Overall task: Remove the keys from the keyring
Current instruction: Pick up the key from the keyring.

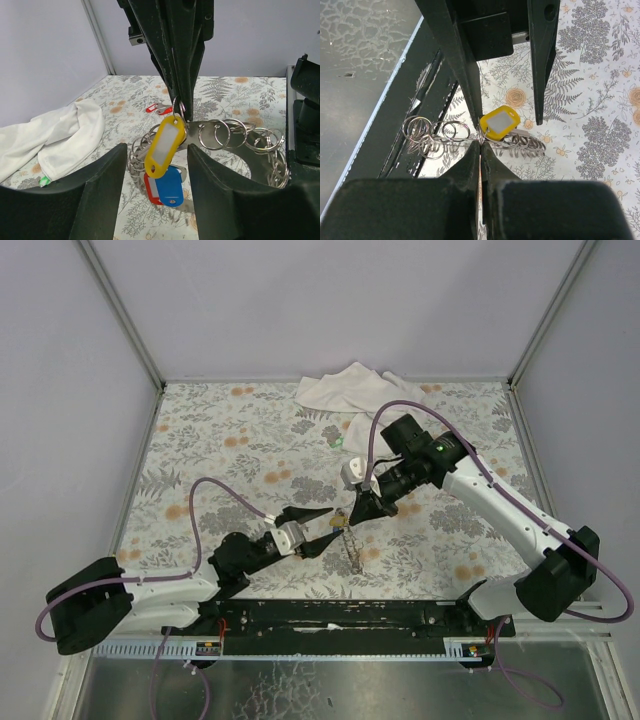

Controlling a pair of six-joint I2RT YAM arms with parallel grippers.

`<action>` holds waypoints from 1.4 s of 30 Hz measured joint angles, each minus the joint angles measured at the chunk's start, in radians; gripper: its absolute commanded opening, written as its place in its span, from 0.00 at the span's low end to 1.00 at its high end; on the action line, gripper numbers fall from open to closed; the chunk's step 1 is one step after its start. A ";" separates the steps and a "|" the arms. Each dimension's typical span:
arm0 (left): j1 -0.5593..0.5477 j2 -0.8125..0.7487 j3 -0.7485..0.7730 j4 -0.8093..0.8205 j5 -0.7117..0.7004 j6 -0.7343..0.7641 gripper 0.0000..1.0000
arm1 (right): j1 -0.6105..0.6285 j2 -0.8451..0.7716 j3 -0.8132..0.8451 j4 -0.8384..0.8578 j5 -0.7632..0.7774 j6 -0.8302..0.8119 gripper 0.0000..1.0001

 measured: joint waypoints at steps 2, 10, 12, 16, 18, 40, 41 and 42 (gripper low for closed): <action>-0.004 0.007 0.000 0.004 -0.007 0.001 0.47 | 0.000 0.002 0.000 0.003 -0.008 0.007 0.00; -0.010 0.018 0.000 0.007 -0.027 0.002 0.38 | 0.000 0.015 0.000 0.018 -0.011 0.029 0.00; -0.010 0.018 0.000 0.007 -0.027 0.002 0.37 | 0.000 0.015 0.000 0.018 -0.011 0.032 0.00; -0.010 0.018 0.000 0.007 -0.027 0.002 0.37 | 0.000 0.015 0.000 0.022 -0.011 0.046 0.00; -0.010 0.018 0.000 0.008 -0.027 0.001 0.38 | 0.000 0.015 0.000 0.026 -0.011 0.056 0.00; -0.016 0.042 0.016 0.056 -0.040 0.013 0.08 | 0.000 0.017 0.000 0.074 -0.011 0.134 0.00; -0.016 0.039 0.017 0.051 -0.040 0.016 0.07 | 0.000 0.017 0.000 0.074 -0.011 0.137 0.00; -0.016 0.035 0.017 0.047 -0.040 0.021 0.05 | 0.000 0.017 0.000 0.077 -0.011 0.141 0.00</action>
